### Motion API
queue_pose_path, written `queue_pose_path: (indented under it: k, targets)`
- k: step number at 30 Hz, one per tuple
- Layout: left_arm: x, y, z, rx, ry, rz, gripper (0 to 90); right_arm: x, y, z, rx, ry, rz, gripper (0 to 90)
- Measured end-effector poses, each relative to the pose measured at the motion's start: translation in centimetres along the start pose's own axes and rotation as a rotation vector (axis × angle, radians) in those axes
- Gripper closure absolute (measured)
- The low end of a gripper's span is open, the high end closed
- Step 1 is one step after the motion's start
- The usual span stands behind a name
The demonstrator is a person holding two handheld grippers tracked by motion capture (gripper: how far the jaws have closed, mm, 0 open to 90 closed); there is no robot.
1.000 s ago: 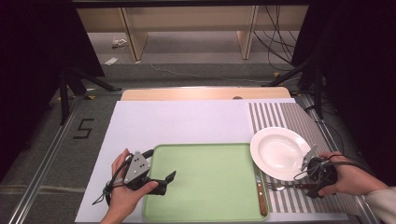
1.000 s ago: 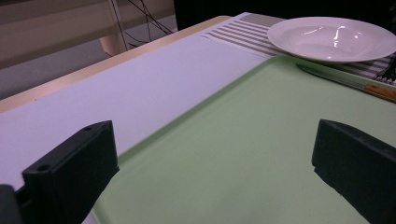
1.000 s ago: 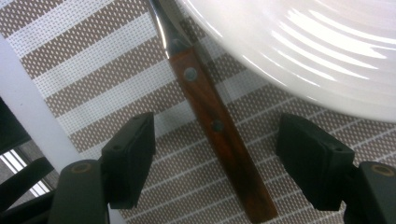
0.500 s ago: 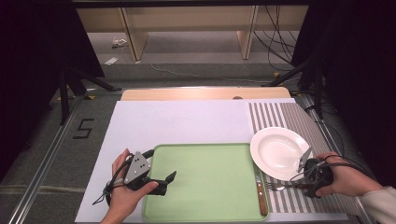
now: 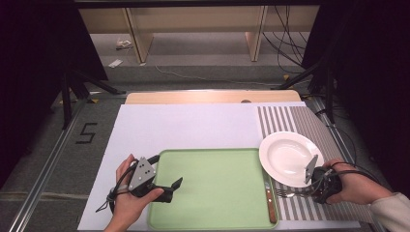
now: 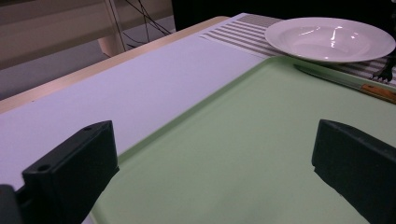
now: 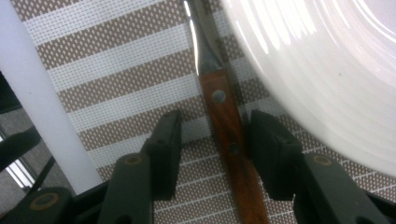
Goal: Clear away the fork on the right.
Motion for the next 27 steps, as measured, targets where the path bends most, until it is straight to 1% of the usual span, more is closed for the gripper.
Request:
queue_pose_path:
  k: [1,4,6,9,10,12,13,14,16,18,19,22,23,25,26,27]
  targets:
    - [0.01,0.01,0.00,0.001,-0.001,-0.001,0.0,-0.06,0.07,-0.11,-0.011,0.001,0.001,64.2]
    - [-0.01,0.03,-0.03,-0.002,0.000,0.001,0.0,-0.07,0.12,-0.16,-0.018,0.001,0.000,65.9]
    - [-0.07,0.03,-0.09,-0.003,0.002,0.003,0.0,-0.09,0.22,-0.21,-0.030,0.005,0.000,73.4]
    - [-0.07,0.04,-0.10,-0.003,0.002,0.003,0.0,-0.12,0.31,-0.20,-0.038,0.004,-0.009,74.2]
    - [-0.07,0.05,-0.08,-0.003,0.002,0.004,0.0,-0.10,0.41,-0.14,-0.060,0.005,-0.007,75.2]
    - [-0.06,0.05,-0.05,-0.002,0.001,0.003,0.0,-0.11,0.39,-0.16,-0.066,0.001,-0.008,75.9]
    - [-0.03,0.04,-0.05,-0.001,0.002,0.004,0.0,-0.11,0.39,-0.15,-0.081,0.000,-0.003,76.7]
    - [-0.02,0.04,-0.04,-0.001,0.002,0.004,0.0,-0.18,0.39,-0.28,-0.075,0.005,-0.005,77.1]
    - [-0.04,0.05,-0.02,0.000,0.001,0.003,0.0,-0.16,0.32,-0.23,-0.096,0.000,0.010,77.4]
    - [-0.02,0.05,-0.03,-0.001,0.001,0.004,0.0,-0.17,0.31,-0.24,-0.094,0.001,0.012,77.5]
    - [-0.01,0.03,-0.04,-0.002,0.000,0.001,0.0,-0.17,0.28,-0.18,-0.101,0.003,0.016,77.5]
    - [-0.02,0.01,-0.08,-0.002,0.001,-0.001,0.0,-0.22,0.17,-0.17,-0.088,0.015,0.019,77.6]
    - [-0.03,0.01,-0.09,-0.003,0.001,-0.001,0.0,-0.20,0.15,-0.10,-0.091,0.019,0.025,77.6]
    - [-0.04,0.03,-0.07,-0.002,0.002,0.001,0.0,-0.22,0.09,-0.11,-0.080,0.035,0.031,77.6]
    - [-0.06,0.04,-0.07,-0.002,0.002,0.002,0.0,-0.26,0.11,-0.06,-0.088,0.036,0.044,77.6]
    - [-0.06,0.03,-0.08,-0.001,0.004,0.000,0.0,-0.48,0.06,-0.08,-0.084,0.053,0.058,77.7]
Point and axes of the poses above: each handheld gripper's, and its own axes: x roughly forward along the jaws, y roughly out of its top, z roughly to its right, the point moved 3 cm from there along x, roughly forward along the jaws, and after that the axes turned 12 degrees about -y, right-handed, at the moved point
